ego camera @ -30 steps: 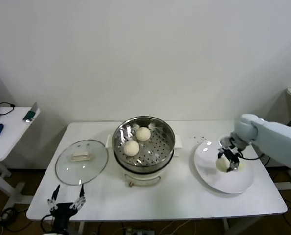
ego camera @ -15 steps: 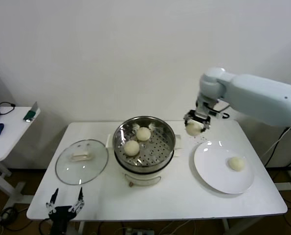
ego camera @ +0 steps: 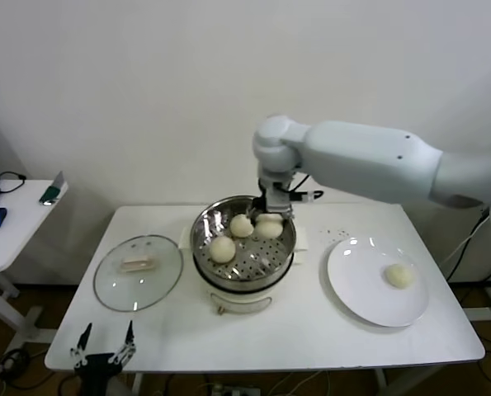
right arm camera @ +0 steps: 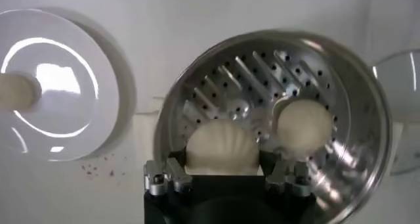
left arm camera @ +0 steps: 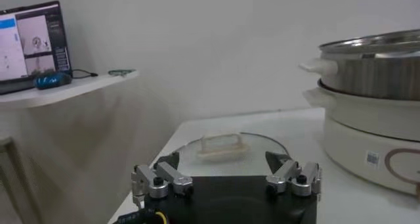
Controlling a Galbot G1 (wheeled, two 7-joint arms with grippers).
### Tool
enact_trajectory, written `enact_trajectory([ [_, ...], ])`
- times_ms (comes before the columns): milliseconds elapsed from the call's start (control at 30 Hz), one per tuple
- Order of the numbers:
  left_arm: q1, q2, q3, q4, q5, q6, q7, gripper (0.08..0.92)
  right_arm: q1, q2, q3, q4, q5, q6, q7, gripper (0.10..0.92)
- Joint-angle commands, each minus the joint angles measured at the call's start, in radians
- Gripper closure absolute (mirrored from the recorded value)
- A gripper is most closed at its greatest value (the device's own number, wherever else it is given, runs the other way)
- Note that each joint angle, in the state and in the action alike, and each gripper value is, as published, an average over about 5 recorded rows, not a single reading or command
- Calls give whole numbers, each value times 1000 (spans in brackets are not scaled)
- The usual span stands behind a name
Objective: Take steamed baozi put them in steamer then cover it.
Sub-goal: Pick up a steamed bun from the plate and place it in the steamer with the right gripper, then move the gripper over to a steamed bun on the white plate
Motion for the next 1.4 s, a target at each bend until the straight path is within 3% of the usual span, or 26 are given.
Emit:
enact_trajectory([
  [33, 22, 4, 3, 0, -6, -7, -1, 177, -120, 106, -3, -4, -42, 35, -2, 304],
  [500, 6, 1, 11, 26, -2, -9, -1, 177, -147, 117, -15, -5, -40, 38, 9, 304],
  [767, 0, -2, 13, 25, 1, -6, -1, 177, -142, 103, 2, -13, -54, 26, 6, 211],
  [1067, 1, -3, 13, 20, 3, -6, -2, 177, -69, 51, 52, -36, 4, 31, -15, 202],
  [1267, -2, -1, 14, 11, 2, -2, -6, 177, 14, -76, 76, -86, 130, -85, -27, 203],
  [1400, -4, 3, 13, 2, 4, 2, -5, 177, 96, -205, -52, -90, 261, -301, 104, 203],
])
